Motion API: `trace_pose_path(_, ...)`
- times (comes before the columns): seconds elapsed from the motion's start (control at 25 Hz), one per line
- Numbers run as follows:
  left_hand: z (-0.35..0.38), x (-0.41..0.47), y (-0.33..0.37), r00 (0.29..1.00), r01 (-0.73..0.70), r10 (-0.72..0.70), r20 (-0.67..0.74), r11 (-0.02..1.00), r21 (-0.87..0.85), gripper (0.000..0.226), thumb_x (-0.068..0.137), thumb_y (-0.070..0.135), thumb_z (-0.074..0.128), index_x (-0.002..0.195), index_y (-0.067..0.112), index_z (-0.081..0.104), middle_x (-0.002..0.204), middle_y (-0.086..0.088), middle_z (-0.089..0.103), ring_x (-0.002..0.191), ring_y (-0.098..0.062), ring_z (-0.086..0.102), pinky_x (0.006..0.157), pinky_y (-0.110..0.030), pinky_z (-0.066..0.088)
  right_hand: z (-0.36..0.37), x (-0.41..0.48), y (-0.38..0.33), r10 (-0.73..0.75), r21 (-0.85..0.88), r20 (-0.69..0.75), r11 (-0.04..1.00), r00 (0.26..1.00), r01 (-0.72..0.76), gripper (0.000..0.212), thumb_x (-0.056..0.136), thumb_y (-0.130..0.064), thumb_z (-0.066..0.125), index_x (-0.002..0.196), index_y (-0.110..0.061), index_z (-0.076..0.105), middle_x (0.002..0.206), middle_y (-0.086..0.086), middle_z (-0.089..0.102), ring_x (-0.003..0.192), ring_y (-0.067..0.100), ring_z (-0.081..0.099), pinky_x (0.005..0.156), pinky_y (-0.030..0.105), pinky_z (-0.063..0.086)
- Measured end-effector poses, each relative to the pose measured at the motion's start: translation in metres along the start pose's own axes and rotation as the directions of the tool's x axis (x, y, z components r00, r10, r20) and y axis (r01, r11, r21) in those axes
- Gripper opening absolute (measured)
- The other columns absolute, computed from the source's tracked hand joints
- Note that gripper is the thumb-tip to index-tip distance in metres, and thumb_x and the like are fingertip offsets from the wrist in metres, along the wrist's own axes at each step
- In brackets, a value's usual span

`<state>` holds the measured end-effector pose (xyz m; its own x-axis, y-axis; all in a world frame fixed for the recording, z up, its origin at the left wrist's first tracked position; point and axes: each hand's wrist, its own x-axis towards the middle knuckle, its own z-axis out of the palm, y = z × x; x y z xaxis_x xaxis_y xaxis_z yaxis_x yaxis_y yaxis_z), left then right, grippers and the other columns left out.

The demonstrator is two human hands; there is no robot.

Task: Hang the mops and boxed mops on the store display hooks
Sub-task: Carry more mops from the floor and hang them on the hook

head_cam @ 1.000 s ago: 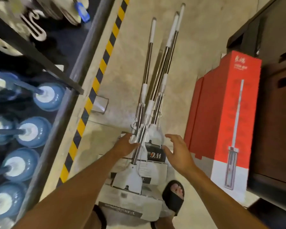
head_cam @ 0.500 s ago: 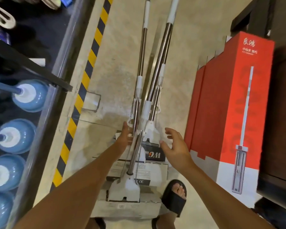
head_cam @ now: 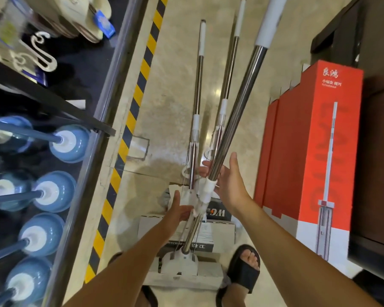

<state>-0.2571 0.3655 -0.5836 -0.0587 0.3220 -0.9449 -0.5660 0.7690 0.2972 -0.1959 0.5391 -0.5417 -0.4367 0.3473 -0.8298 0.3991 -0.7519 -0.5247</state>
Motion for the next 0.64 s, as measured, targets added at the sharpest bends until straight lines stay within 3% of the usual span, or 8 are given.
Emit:
trace_pose_path(0.08, -0.008, -0.012, 0.015, 0.999, -0.043, 0.043, 0.019, 0.999, -0.014, 0.123, 0.07, 0.097, 0.019, 0.156, 0.013, 0.045, 0.161, -0.009, 0.046, 0.15, -0.025, 0.041, 0.122, -0.039, 0.021, 0.002, -0.01, 0.001, 0.001, -0.002, 0.025, 1.0, 1.0, -0.001, 0.099, 0.101, -0.069, -0.001, 0.129, -0.004, 0.069, 0.123, 0.016, 0.074, 0.111, 0.019, 0.07, 0.086, 0.029, 0.048)
trace_pose_path(0.2, -0.013, -0.03, 0.055, 0.982, -0.174, 0.184, 0.05, 0.972, -0.155, 0.105, 0.085, 0.086, 0.003, 0.145, 0.018, 0.056, 0.16, -0.005, 0.048, 0.151, -0.015, 0.038, 0.129, -0.042, 0.013, 0.001, -0.026, 0.005, -0.002, 0.041, 0.042, 0.999, 0.999, 0.0, 0.096, 0.103, -0.067, 0.0, 0.131, -0.004, 0.067, 0.126, 0.016, 0.074, 0.121, 0.022, 0.068, 0.098, 0.032, 0.048)
trace_pose_path(0.32, -0.01, -0.058, 0.116, 0.943, -0.297, 0.324, 0.073, 0.921, -0.25, 0.105, 0.089, 0.083, 0.002, 0.147, 0.013, 0.056, 0.157, -0.004, 0.053, 0.151, -0.016, 0.041, 0.132, -0.041, 0.013, 0.002, -0.043, 0.008, 0.021, 0.1, 0.013, 0.995, 1.0, -0.023, 0.085, 0.107, -0.06, 0.007, 0.13, -0.006, 0.069, 0.125, 0.013, 0.074, 0.124, 0.022, 0.066, 0.113, 0.039, 0.043)
trace_pose_path(0.48, 0.019, -0.103, 0.189, 0.876, -0.415, 0.448, 0.178, 0.889, -0.194, 0.104, 0.094, 0.077, -0.006, 0.154, 0.01, 0.047, 0.161, -0.006, 0.048, 0.152, -0.015, 0.039, 0.129, -0.035, 0.014, 0.008, -0.057, 0.019, 0.076, 0.133, -0.075, 0.989, 0.994, -0.065, 0.058, 0.109, -0.051, 0.031, 0.123, -0.016, 0.075, 0.123, 0.004, 0.076, 0.126, 0.022, 0.064, 0.122, 0.048, 0.034)
trace_pose_path(0.64, 0.046, -0.138, 0.218, 0.871, -0.429, 0.443, 0.213, 0.896, -0.112, 0.104, 0.097, 0.073, -0.009, 0.155, 0.006, 0.045, 0.162, -0.015, 0.044, 0.153, -0.026, 0.038, 0.128, -0.037, 0.022, 0.009, -0.077, 0.014, 0.117, 0.079, -0.127, 0.991, 0.985, -0.107, 0.042, 0.104, -0.046, 0.048, 0.114, -0.019, 0.079, 0.116, 0.001, 0.079, 0.123, 0.024, 0.066, 0.117, 0.047, 0.039)
